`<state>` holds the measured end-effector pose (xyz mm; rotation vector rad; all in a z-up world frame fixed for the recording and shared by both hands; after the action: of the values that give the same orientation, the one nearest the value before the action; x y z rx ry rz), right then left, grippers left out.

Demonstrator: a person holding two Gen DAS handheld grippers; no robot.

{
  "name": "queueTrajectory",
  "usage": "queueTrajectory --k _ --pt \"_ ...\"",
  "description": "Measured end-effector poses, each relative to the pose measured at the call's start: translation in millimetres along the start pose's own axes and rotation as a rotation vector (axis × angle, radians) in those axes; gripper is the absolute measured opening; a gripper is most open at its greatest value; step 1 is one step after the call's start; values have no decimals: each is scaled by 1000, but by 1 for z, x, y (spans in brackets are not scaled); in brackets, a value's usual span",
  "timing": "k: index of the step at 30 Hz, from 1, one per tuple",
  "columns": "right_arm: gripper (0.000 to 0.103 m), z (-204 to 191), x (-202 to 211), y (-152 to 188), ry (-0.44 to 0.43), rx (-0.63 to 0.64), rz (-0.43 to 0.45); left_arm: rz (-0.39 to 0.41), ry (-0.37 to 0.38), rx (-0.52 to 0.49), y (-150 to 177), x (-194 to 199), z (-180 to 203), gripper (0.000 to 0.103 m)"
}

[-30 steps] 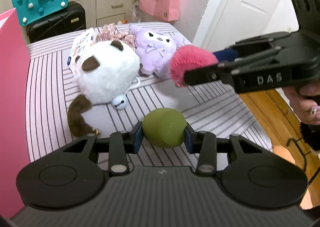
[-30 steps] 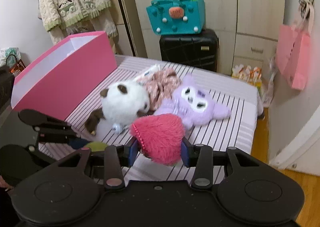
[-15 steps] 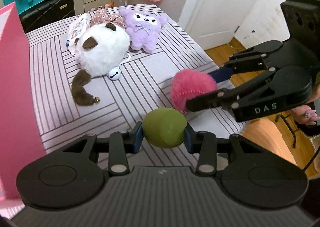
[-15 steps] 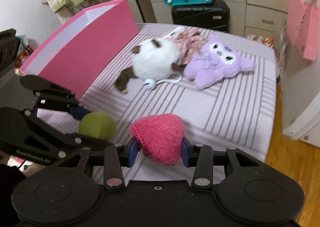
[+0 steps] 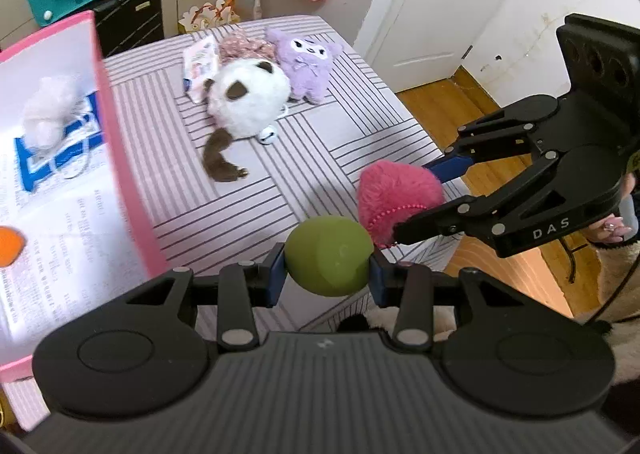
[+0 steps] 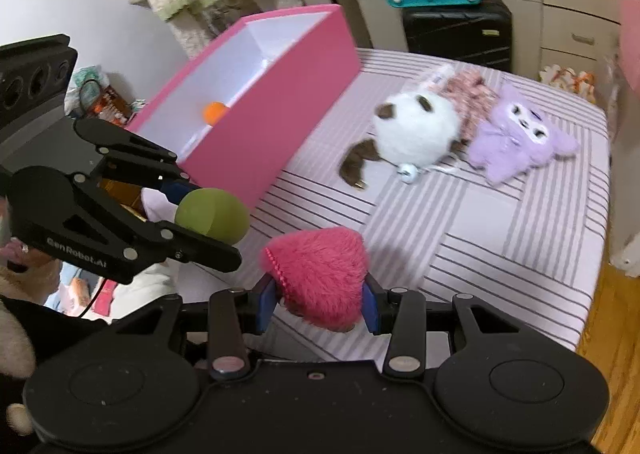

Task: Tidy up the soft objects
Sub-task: 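Lift the green sponge with the left tool and the pink puff with the right tool over the box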

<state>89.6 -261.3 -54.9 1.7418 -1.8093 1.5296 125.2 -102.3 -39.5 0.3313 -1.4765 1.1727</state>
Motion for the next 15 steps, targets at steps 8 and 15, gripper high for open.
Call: queueTrajectory --k 8,15 --pt "48 -41 3 -33 -45 122 40 58 -50 3 3 52 -25 40" --pt "48 -70 -16 -73 -59 222 79 157 -114 39 4 84 -67 40"
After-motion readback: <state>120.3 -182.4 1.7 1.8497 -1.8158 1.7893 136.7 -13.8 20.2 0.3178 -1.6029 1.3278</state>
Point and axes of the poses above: each gripper's, at about its wrist camera, not at the fingertips, and x roughly against the way its jaws point, z to its right, y to its underside, the point moved 2 cm from there along -x, roughly the way its jaws point, and after that the axes turned 7 degrees about -y, right-handed, at the moved point
